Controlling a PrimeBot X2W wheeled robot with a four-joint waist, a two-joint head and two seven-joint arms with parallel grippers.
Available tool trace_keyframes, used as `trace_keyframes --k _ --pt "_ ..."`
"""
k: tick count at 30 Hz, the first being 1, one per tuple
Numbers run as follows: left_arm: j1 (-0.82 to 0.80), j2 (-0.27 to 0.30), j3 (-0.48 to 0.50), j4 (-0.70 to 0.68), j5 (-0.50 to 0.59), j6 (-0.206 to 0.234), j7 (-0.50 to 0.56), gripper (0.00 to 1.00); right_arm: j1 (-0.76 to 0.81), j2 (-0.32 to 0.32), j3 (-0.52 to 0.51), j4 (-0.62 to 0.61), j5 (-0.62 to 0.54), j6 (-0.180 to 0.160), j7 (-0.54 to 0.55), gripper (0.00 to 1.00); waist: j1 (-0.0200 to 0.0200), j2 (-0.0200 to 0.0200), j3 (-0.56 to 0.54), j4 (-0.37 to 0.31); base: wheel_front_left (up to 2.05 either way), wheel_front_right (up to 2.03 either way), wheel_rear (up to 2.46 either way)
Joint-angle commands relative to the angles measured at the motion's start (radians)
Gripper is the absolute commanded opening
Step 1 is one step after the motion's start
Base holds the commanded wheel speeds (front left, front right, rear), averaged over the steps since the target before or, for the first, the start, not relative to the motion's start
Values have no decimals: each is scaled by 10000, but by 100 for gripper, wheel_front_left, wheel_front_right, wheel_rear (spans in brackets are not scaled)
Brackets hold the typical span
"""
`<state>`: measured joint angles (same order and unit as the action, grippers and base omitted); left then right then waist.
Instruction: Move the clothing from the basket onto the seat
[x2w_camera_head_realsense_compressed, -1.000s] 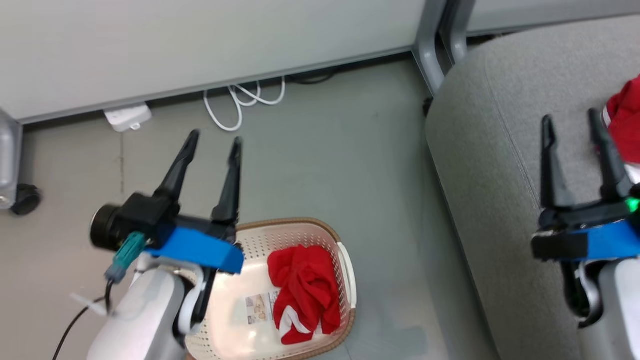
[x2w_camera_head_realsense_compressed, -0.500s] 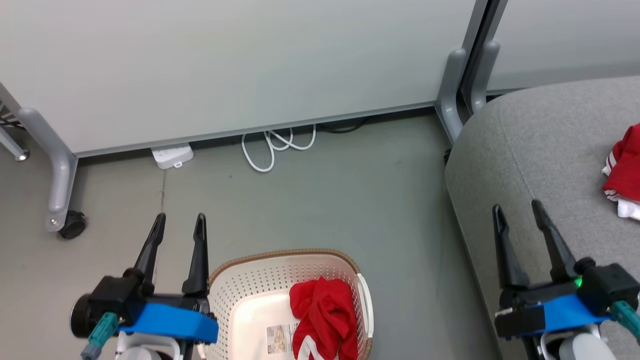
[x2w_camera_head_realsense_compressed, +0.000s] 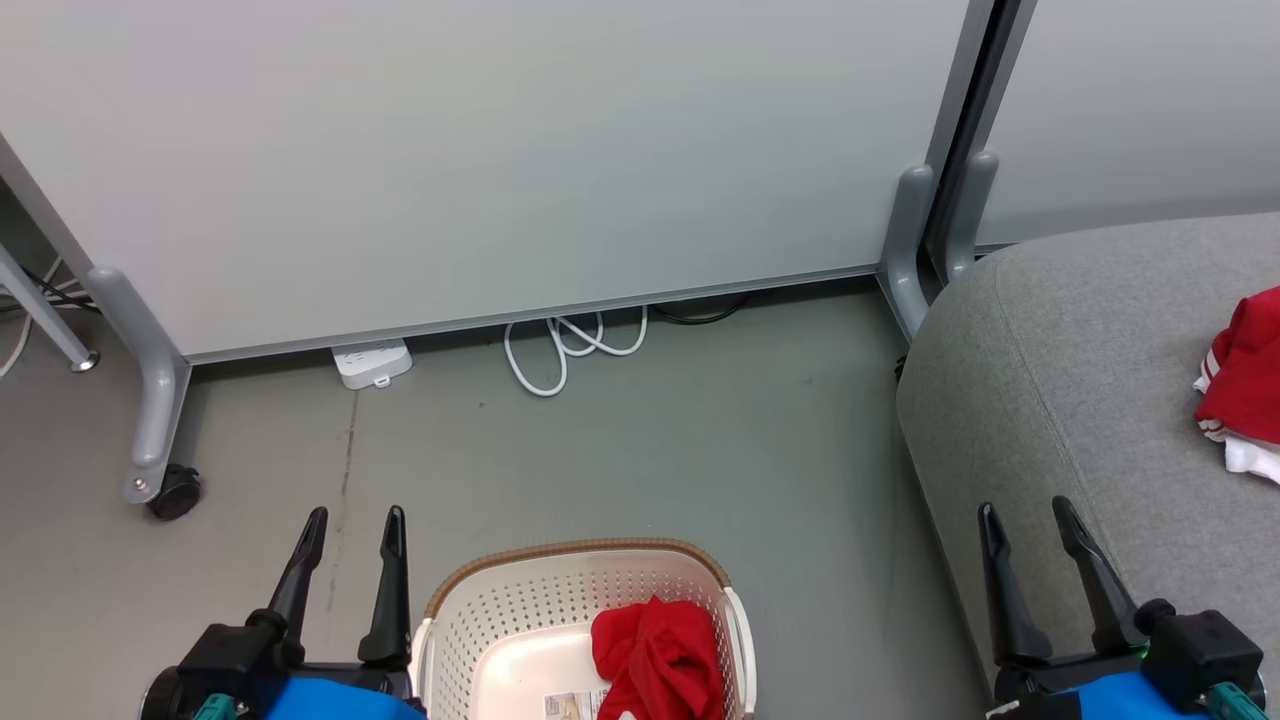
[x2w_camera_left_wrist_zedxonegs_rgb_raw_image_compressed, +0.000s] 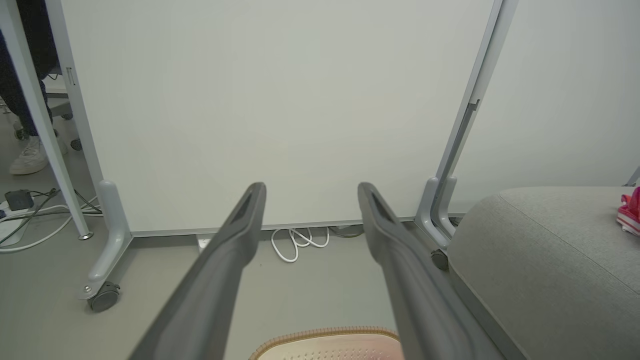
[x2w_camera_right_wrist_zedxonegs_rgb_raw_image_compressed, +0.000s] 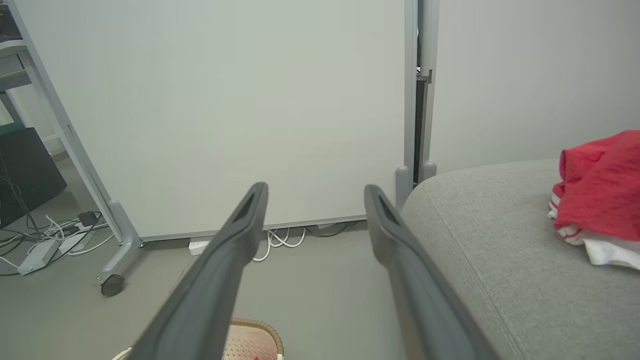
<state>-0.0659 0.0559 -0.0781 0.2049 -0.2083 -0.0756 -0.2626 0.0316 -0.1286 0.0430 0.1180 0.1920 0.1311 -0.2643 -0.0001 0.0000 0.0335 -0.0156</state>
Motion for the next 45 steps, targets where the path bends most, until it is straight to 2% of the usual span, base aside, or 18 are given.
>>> trace_keyframes --k 1,11,17,33,45 --pt "172 10 53 33 58 -60 -33 100 195 81 -45 26 -87 -7 -2 100 1 0 -69 25 0 0 0" --pt "323 -41 163 128 164 -201 -33 100 370 173 -107 80 -89 -7 -1 100 1 0 -205 4 0 0 0" --pt "-154 -44 -193 341 183 -299 -32 100 252 186 -150 84 -61 -7 -1 100 1 0 -65 25 0 0 0" --pt "-2921 -38 -2127 2818 434 -547 -33 100 -914 271 -144 -146 -169 -7 -1 100 1 0 1473 -723 0 0 0" --pt "-5198 213 -4071 5461 19 -548 -33 100 -2412 341 164 -390 -245 -7 -1 100 1 0 3459 -1554 0 0 0"
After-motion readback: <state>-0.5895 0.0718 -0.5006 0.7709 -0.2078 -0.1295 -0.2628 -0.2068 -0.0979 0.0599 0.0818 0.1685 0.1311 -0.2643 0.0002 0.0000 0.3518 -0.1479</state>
